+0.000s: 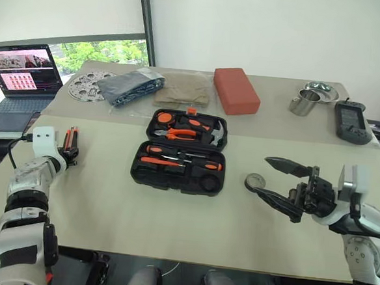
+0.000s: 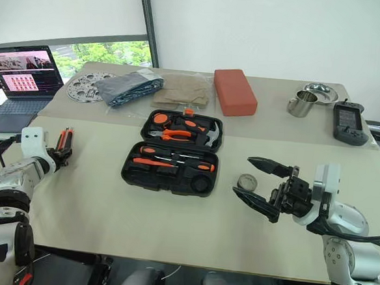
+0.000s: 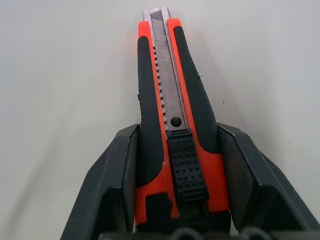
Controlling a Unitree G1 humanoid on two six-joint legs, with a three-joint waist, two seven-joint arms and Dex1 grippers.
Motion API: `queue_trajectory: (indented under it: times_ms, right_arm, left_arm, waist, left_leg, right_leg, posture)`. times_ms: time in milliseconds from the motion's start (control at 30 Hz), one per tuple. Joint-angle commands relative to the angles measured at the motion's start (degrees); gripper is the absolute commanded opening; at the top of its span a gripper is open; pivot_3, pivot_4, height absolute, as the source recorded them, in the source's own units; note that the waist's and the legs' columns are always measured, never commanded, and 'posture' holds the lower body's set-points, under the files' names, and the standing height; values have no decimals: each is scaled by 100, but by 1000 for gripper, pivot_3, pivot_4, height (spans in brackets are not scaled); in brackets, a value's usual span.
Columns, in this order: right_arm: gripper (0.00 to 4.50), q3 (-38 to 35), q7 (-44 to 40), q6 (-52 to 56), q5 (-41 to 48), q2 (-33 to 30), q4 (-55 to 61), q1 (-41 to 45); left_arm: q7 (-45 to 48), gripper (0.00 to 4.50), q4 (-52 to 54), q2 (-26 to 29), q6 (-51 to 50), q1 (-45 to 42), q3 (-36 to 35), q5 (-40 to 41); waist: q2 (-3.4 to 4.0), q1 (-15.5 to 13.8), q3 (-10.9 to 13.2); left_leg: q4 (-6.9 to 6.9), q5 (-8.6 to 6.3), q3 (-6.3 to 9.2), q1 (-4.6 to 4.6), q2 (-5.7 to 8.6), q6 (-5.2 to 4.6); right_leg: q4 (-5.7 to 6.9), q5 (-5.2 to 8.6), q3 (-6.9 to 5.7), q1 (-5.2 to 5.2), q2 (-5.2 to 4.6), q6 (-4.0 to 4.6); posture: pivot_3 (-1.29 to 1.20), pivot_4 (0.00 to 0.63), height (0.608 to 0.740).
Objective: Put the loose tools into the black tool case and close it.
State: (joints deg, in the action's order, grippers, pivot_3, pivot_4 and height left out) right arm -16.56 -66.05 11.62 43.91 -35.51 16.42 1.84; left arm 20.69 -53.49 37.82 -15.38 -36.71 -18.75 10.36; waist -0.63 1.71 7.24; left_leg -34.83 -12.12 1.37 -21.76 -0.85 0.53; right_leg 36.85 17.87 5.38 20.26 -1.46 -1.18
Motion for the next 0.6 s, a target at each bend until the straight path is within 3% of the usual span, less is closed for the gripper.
queue_trajectory:
  times_ms: [33,267,600]
  right_arm:
    - [4500,-205,0,-61,87,-88,163,3]
    - [4500,-269,-60,-94,74,-118,71,-21]
    - [4500,-327,-134,-140,59,-145,0,-40]
  left_arm:
    - [360,1806,233,-48,919,-95,-135,185]
    - [2275,1806,956,-295,1813,-476,27,795]
    - [6073,1806,2370,-212,2291,-363,2158,436]
  waist:
    - [-8,-13,5]
    - [-15,-124,8]
    - [-4,-34,6]
  left_leg:
    - [0,0,1,-2,0,0]
    - [-3,1,3,-31,5,2]
    - [-3,2,-7,-28,7,0]
  right_leg:
    - [-1,0,-1,1,0,0]
    - [-10,-2,-6,8,-9,3]
    - [-16,-1,4,2,10,3]
  posture:
    - [0,150,740]
    - [0,150,740]
    - [0,150,740]
